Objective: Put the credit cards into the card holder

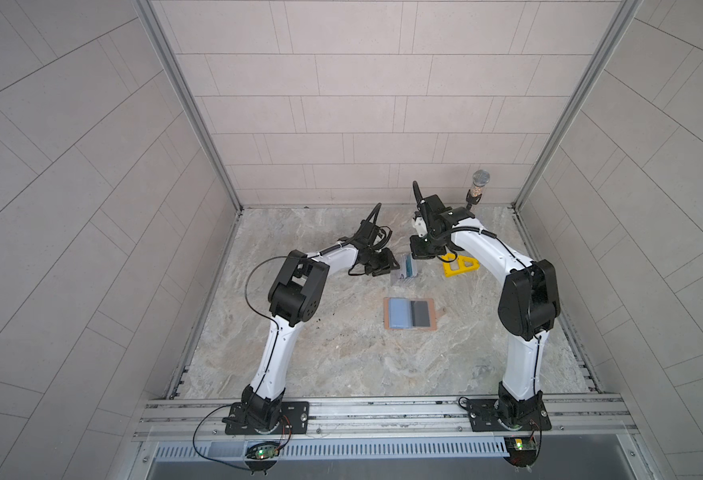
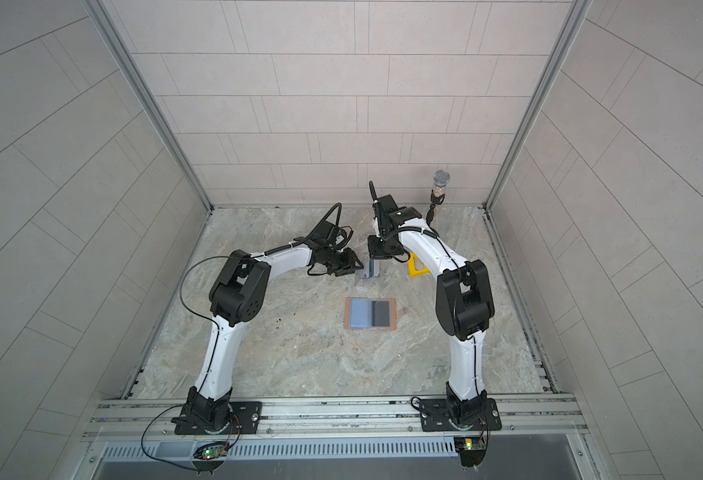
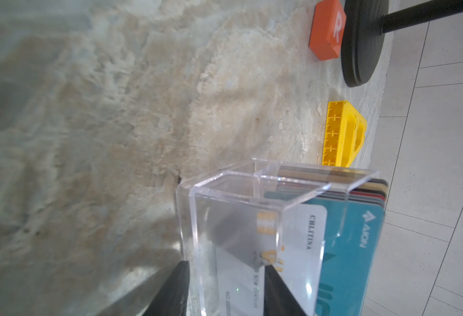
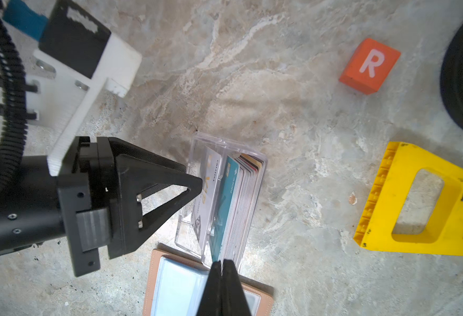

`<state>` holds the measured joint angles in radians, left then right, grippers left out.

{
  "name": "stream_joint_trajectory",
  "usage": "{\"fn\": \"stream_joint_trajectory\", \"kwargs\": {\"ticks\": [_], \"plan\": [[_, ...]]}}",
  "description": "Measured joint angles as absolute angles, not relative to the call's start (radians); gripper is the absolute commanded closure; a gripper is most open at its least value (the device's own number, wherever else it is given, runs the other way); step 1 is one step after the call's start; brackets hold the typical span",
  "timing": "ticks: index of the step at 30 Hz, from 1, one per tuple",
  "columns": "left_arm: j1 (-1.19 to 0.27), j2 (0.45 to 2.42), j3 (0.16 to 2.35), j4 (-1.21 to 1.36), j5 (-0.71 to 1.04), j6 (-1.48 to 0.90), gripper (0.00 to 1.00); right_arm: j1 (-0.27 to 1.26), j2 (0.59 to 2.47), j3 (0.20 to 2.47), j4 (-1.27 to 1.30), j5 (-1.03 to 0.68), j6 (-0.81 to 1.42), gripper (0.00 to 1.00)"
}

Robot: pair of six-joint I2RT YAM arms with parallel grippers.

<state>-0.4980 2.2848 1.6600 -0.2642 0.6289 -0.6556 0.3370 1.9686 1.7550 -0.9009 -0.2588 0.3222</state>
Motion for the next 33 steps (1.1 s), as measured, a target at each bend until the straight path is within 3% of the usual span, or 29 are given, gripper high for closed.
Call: {"fn": "stream_joint_trajectory", "kwargs": {"ticks": [5,16,33], "plan": [[-0.498,2.285,1.66,-0.265,0.628,-0.656,0.54,0.333,1.969,1.748,-0.893,-0.292,0.321,0.87],[-0.498,2.283,1.658,-0.266,0.632,-0.656,0.54,0.333,1.971,1.748,-0.886,-0.31,0.318,0.62],[-0.498,2.222,1.61,-0.26,0.667,-0.664,0.48,0.333,1.99,1.74,-0.886,-0.304,0.315,0.58]]}}
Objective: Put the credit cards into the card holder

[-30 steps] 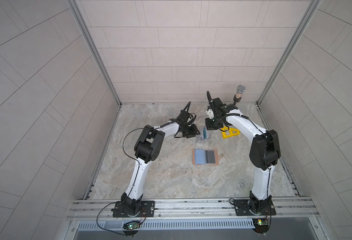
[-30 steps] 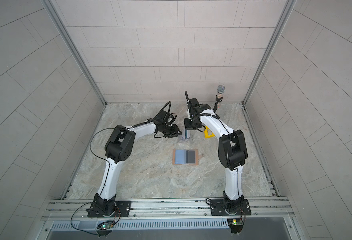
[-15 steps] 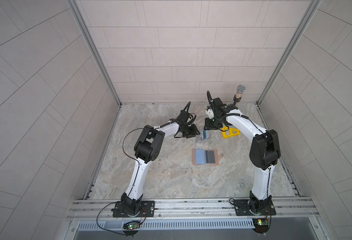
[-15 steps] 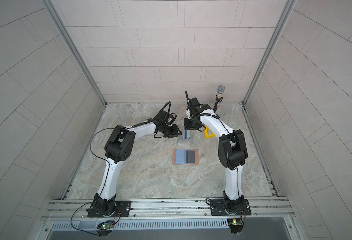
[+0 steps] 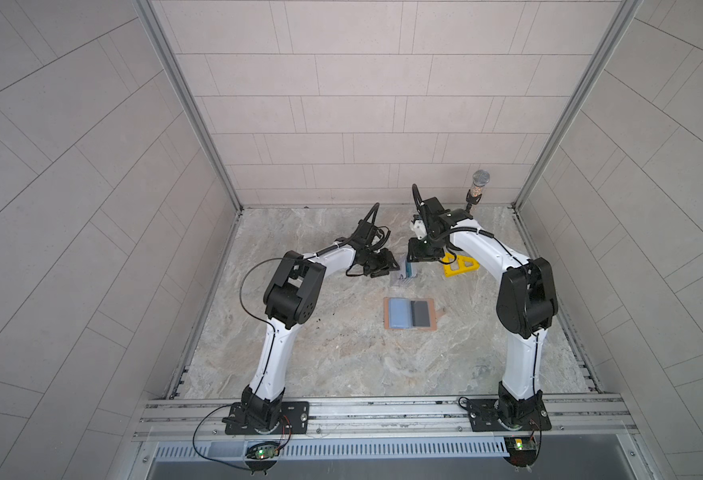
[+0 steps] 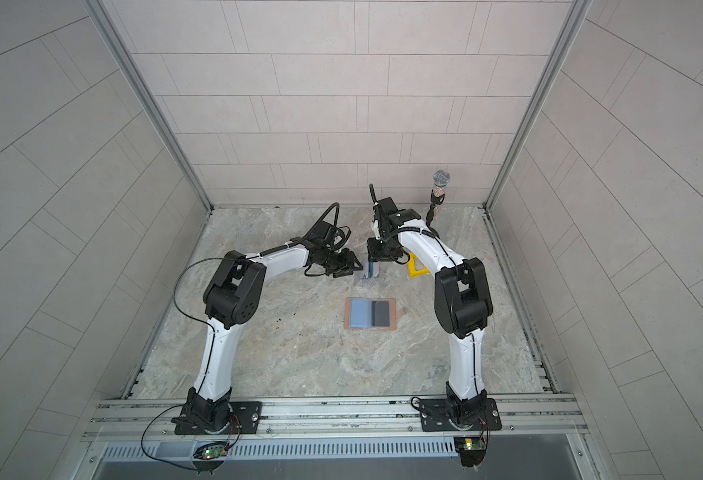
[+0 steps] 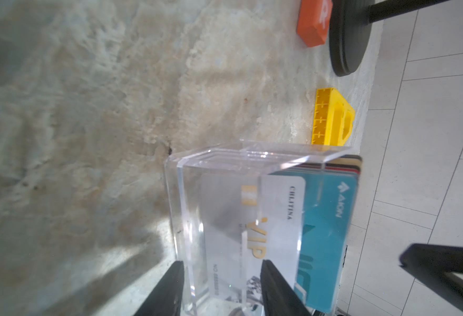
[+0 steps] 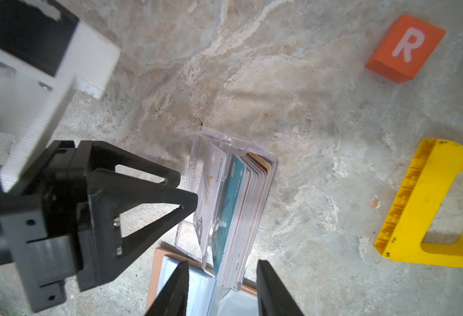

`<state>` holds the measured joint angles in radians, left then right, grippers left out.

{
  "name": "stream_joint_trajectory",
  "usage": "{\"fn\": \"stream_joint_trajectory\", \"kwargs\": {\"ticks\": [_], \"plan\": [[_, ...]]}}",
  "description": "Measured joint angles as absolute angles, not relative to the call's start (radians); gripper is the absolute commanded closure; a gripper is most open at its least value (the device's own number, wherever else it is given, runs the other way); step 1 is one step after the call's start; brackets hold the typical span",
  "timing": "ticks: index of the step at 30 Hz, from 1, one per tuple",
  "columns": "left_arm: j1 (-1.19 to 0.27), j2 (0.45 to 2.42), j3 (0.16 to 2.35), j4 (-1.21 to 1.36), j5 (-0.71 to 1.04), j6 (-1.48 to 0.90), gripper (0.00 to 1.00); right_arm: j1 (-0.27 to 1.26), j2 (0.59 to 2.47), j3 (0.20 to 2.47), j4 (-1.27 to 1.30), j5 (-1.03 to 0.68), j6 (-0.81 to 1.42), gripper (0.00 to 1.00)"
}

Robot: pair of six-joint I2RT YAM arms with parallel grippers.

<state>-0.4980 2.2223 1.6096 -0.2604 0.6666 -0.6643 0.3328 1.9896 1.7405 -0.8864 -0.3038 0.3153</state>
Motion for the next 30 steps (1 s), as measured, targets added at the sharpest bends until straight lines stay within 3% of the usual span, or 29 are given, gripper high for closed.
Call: {"fn": "stream_joint_trajectory", "kwargs": {"ticks": [9,18,30], "plan": [[-0.498,2.182,1.608,-0.283,0.617,-0.653,0.51,0.342,1.99,1.738,-0.884,-0.331,0.313,0.67],[-0.496,2.191,1.61,-0.304,0.612,-0.654,0.54,0.371,2.011,1.739,-0.876,-0.34,0.324,0.64],[-0.496,2.217,1.612,-0.287,0.655,-0.654,0.54,0.388,2.068,1.759,-0.876,-0.303,0.346,0.71]]}}
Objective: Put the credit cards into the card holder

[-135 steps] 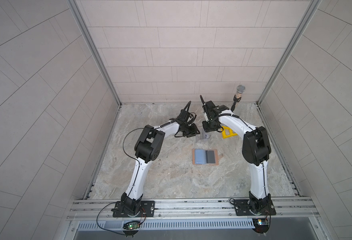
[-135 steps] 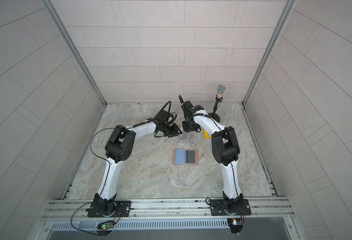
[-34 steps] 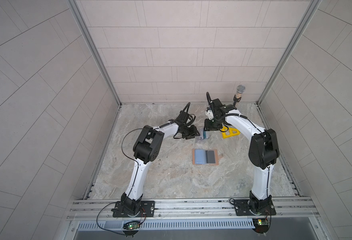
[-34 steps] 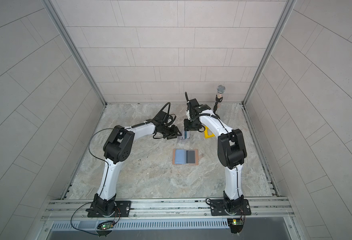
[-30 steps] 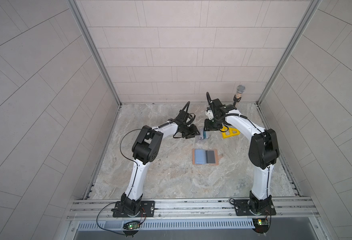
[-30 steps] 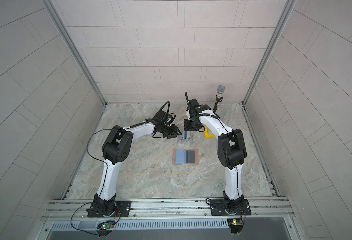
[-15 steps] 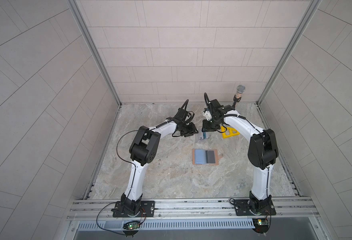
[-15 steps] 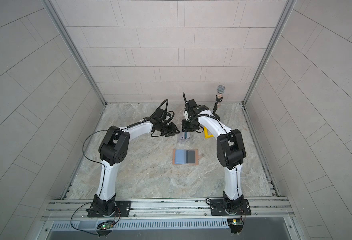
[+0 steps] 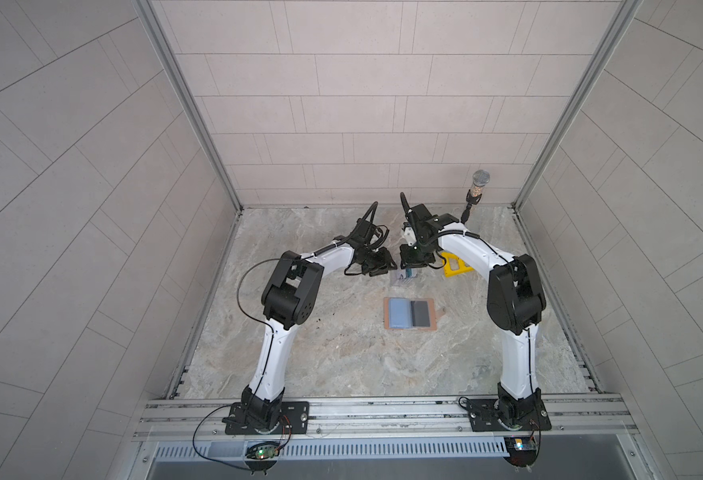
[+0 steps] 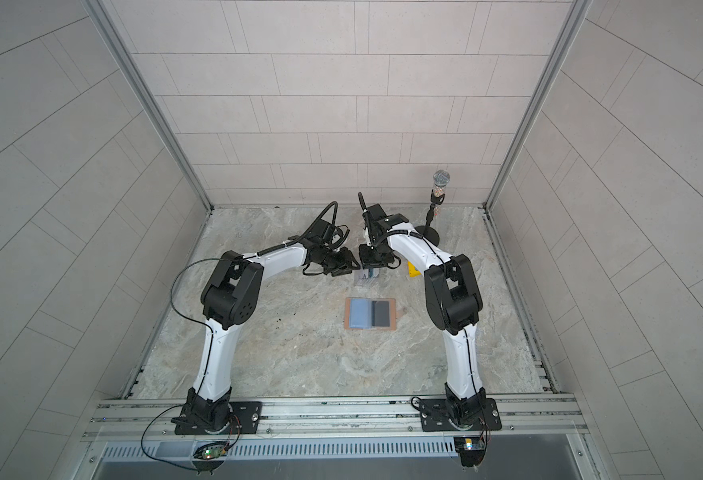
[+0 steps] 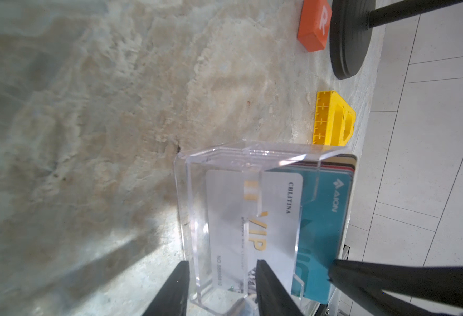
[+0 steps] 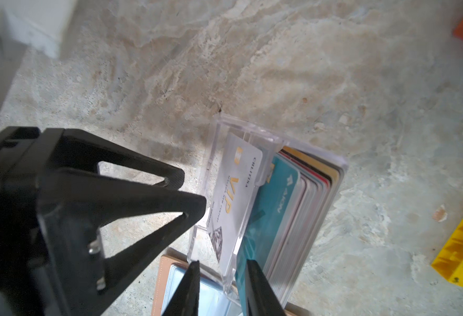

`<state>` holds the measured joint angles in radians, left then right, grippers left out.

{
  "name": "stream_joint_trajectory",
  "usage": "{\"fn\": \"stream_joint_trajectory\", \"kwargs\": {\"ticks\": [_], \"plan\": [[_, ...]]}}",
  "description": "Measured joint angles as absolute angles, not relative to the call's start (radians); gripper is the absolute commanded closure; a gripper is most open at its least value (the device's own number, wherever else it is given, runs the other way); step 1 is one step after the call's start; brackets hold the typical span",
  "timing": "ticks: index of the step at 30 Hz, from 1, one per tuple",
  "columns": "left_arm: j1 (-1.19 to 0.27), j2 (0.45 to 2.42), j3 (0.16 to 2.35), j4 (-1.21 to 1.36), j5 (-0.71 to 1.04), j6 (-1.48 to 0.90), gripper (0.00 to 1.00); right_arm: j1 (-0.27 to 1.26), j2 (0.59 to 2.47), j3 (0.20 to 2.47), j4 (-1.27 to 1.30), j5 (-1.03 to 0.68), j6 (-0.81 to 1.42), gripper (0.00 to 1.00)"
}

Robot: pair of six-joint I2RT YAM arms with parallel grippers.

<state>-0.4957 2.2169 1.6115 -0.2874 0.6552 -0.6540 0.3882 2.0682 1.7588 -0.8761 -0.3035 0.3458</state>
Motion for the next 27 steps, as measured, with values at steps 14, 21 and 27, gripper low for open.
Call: {"fn": "stream_joint_trajectory", "kwargs": {"ticks": [14,21,27], "plan": [[-0.496,2.252,1.616,-0.274,0.676,-0.65,0.57,0.403,2.116,1.812,-0.888,-0.231,0.36,0.77],[-0.496,2.252,1.615,-0.267,0.677,-0.645,0.61,0.415,2.144,1.826,-0.891,-0.2,0.373,0.79],[-0.496,2.252,1.615,-0.263,0.677,-0.646,0.64,0.421,2.155,1.843,-0.905,-0.173,0.383,0.79]]}}
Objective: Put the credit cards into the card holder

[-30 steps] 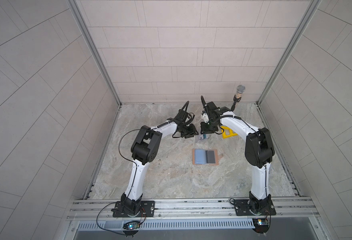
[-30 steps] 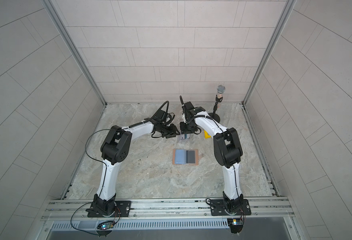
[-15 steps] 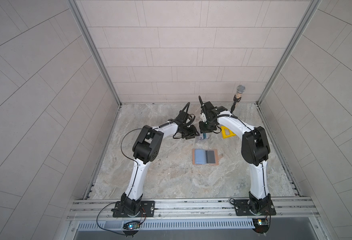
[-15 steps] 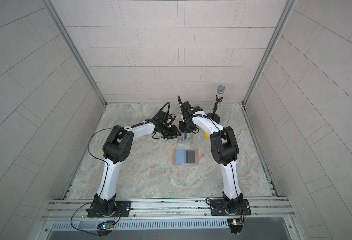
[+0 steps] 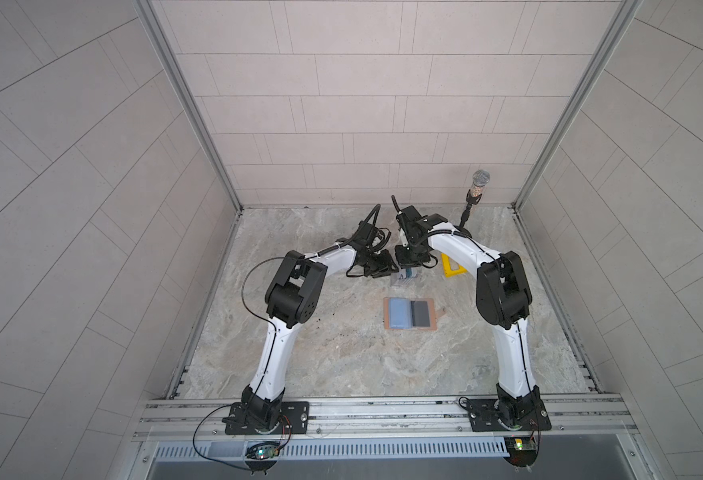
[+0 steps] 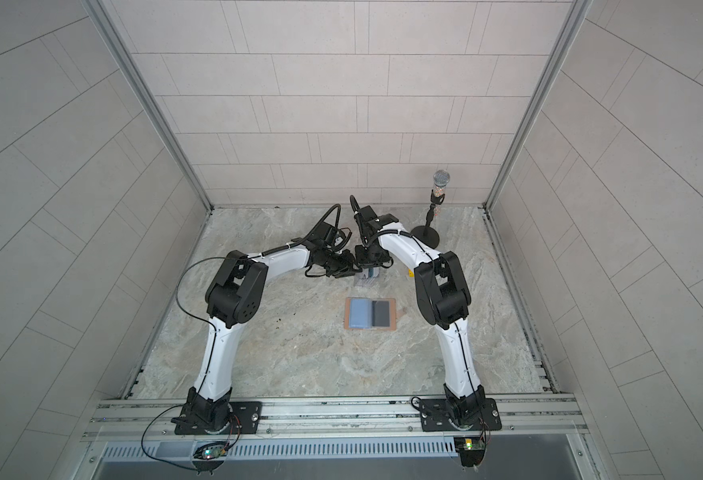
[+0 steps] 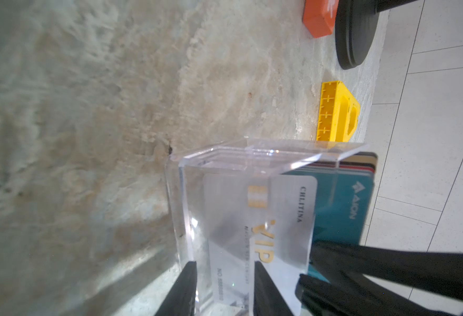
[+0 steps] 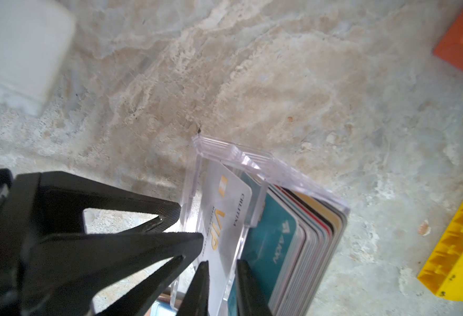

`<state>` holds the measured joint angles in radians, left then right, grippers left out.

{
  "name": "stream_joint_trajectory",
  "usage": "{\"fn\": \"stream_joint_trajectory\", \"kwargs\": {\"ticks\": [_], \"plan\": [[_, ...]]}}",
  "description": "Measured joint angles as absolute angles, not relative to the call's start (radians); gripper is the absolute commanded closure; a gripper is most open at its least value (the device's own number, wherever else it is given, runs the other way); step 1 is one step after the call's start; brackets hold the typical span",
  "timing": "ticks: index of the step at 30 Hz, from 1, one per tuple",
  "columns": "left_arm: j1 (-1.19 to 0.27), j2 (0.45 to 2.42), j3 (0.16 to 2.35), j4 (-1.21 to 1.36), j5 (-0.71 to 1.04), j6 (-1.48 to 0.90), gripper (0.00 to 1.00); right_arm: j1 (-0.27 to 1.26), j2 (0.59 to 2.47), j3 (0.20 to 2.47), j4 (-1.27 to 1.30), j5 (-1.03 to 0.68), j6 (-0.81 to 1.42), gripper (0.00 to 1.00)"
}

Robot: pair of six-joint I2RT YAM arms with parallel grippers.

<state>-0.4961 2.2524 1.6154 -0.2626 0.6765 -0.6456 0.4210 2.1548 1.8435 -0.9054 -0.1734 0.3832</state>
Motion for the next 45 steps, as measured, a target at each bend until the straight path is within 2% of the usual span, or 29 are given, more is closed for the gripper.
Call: {"fn": "stream_joint_trajectory", "kwargs": {"ticks": [15,22,25,32,45], "plan": [[-0.496,2.247,1.609,-0.255,0.678,-0.646,0.61,0.426,2.147,1.843,-0.902,-0.186,0.392,0.74],[-0.496,2.244,1.602,-0.251,0.677,-0.646,0.61,0.418,2.068,1.843,-0.902,-0.189,0.392,0.74],[-0.496,2.243,1.6,-0.249,0.676,-0.646,0.61,0.415,2.046,1.847,-0.906,-0.158,0.39,0.69],[-0.496,2.242,1.596,-0.244,0.675,-0.646,0.61,0.405,2.054,1.853,-0.926,-0.112,0.385,0.6],[-0.496,2.242,1.596,-0.244,0.676,-0.646,0.61,0.394,2.127,1.859,-0.932,-0.106,0.384,0.59]]}}
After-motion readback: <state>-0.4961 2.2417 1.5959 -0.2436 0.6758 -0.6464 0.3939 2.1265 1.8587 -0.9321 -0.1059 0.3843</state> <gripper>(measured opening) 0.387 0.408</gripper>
